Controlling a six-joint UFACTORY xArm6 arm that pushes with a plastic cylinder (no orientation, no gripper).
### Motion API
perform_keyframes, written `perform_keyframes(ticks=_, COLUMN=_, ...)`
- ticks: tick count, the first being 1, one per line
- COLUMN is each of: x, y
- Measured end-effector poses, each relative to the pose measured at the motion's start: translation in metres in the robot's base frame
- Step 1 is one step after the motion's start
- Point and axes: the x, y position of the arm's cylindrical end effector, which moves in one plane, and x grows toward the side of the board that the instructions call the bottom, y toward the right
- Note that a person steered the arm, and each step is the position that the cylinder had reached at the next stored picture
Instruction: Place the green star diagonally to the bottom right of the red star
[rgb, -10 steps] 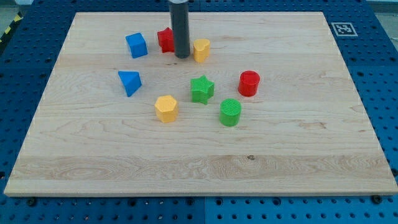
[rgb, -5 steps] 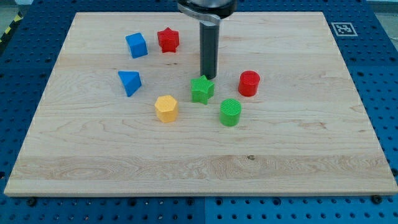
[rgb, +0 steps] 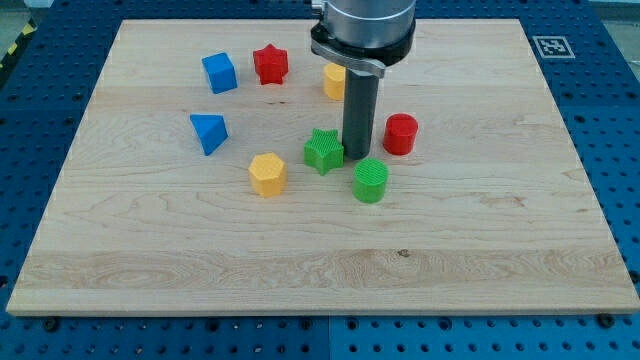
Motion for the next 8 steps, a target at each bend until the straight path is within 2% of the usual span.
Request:
perform_keyframes(ticks=5, x=0.034, y=0.004)
perform_keyframes(ticks=6, x=0.034, y=-0.030)
perform_keyframes(ticks=8, x=0.030, y=-0.040)
